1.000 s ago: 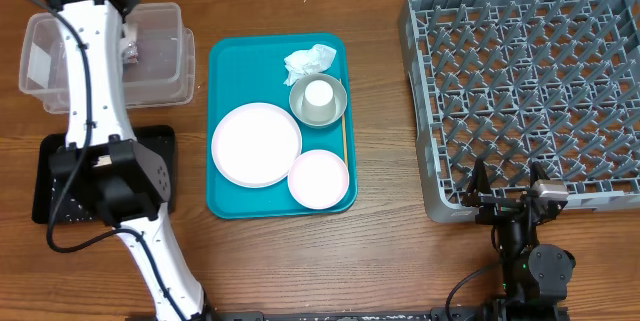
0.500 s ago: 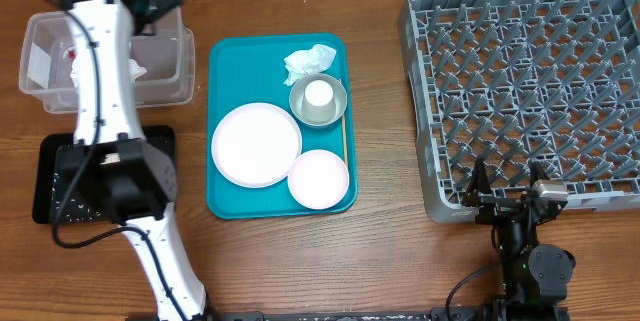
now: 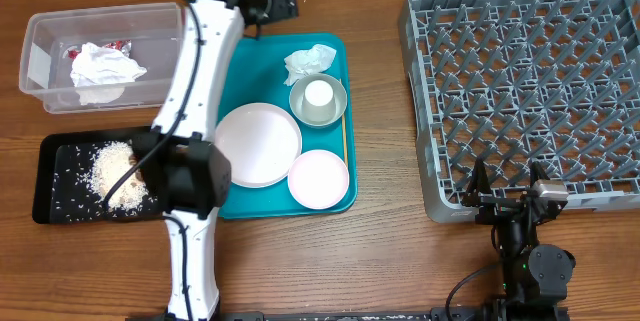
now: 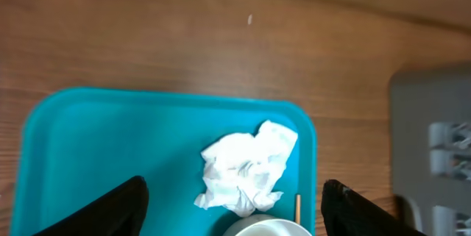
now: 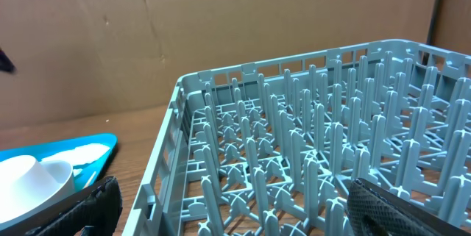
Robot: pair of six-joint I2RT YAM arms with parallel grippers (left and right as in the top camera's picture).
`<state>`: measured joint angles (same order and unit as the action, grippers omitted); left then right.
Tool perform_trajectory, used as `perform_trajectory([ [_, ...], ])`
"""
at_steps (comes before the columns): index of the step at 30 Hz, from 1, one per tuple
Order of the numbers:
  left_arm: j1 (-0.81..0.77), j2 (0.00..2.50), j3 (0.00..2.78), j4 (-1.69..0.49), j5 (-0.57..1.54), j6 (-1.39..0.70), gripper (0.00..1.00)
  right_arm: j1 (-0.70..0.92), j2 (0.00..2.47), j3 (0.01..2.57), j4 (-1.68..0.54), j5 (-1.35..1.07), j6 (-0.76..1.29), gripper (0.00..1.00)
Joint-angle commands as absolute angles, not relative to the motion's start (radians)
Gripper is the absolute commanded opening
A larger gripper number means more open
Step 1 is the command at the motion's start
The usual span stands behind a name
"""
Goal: Sort waste into correct bins and load items into the dishwasher
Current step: 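Grasp the second white tissue on the teal tray with the left gripper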
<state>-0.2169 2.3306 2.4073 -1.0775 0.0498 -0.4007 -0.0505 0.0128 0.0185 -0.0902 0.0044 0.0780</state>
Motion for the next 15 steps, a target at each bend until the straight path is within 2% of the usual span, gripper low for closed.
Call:
perform_trajectory([
  [1, -0.244, 2.419, 2.402, -1.083, 0.017, -0.408, 0.78, -0.048, 0.003, 0.008, -0.084, 0.006, 0.074, 1.0],
  [15, -0.3, 2.596, 2.402, -1.089, 0.014, -0.435, 0.72, -0.048, 0.003, 0.008, -0.084, 0.006, 0.075, 1.0],
])
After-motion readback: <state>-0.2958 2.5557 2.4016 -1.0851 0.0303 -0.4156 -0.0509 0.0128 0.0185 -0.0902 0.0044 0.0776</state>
